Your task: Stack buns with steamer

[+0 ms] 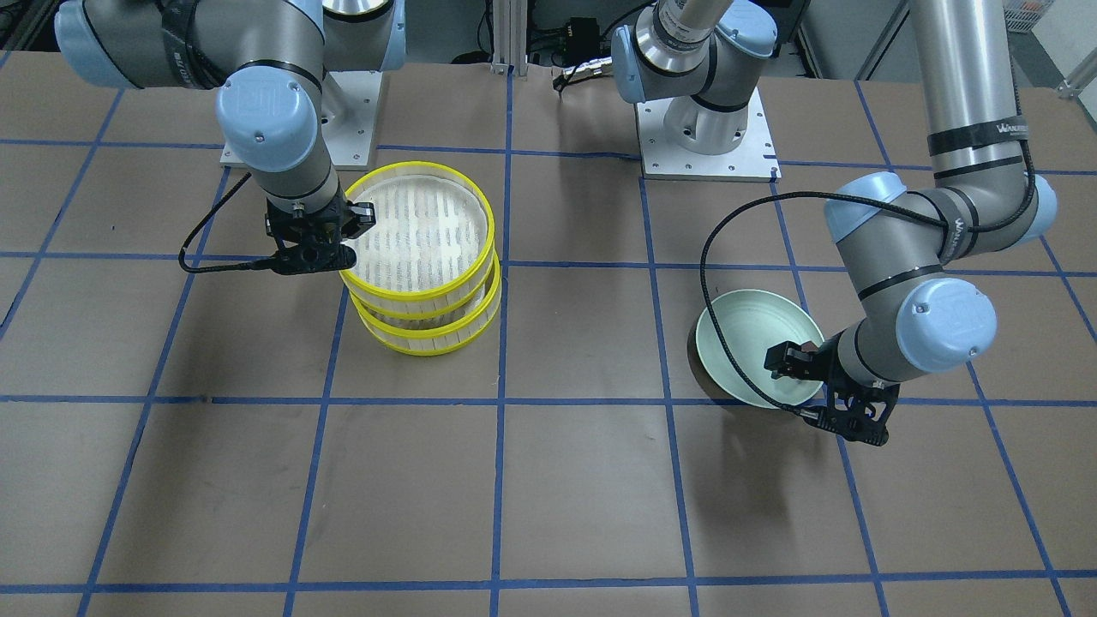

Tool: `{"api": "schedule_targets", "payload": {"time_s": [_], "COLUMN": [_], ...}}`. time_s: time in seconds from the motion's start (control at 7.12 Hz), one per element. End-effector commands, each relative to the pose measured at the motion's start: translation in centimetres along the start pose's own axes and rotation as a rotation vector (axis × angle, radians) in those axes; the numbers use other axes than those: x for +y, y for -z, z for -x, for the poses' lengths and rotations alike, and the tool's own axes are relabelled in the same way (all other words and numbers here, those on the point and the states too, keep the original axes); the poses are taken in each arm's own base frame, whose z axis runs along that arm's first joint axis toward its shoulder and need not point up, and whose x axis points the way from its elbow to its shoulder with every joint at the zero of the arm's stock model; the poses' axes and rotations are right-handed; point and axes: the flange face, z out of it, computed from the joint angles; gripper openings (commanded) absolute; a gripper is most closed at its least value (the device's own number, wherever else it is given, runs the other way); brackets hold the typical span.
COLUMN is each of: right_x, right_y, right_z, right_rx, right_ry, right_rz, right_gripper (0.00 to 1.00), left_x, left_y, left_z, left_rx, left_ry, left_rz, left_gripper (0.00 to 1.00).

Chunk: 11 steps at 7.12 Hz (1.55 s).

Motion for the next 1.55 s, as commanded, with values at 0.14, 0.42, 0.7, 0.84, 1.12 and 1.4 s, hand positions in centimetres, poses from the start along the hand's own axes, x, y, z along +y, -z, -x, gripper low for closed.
{"api": "schedule_targets", "payload": {"time_s": [0.14,0.42,0.7,0.84,1.12,1.4], "right_x": [-1.3,-1.8,-1.8,-1.7,-1.9,-1.9], "right_y": [-0.6,-1.2,-1.5,-1.7,-2.1,-2.1], "right_z": [-0.2,-0.2,0.1,0.1,0.4,0.5], "right_rx": [0.003,0.003,0.005,0.006,0.006,0.005], "right_ry": [0.017,0.019,0.025,0.026,0.032,0.033], "right_rz": [-0.027,-0.020,-0.017,-0.012,-0.008,-0.008], "right_gripper": [0.00,0.00,0.00,0.00,0.00,0.00], "left_x": [-0.3,0.3,1.3,1.3,1.5,1.7], "left_y": [-1.6,-2.1,-2.6,-2.6,-2.8,-3.2], "left_z": [0.2,0.1,1.3,1.3,1.2,0.9], "left_rx": [0.020,0.047,0.077,0.077,0.088,0.099], "left_ry": [-0.021,-0.011,0.009,0.020,0.027,0.052], "left_rz": [0.037,0.078,0.114,0.114,0.129,0.151], "left_gripper": [1.00,1.00,1.00,1.00,1.00,0.75]}}
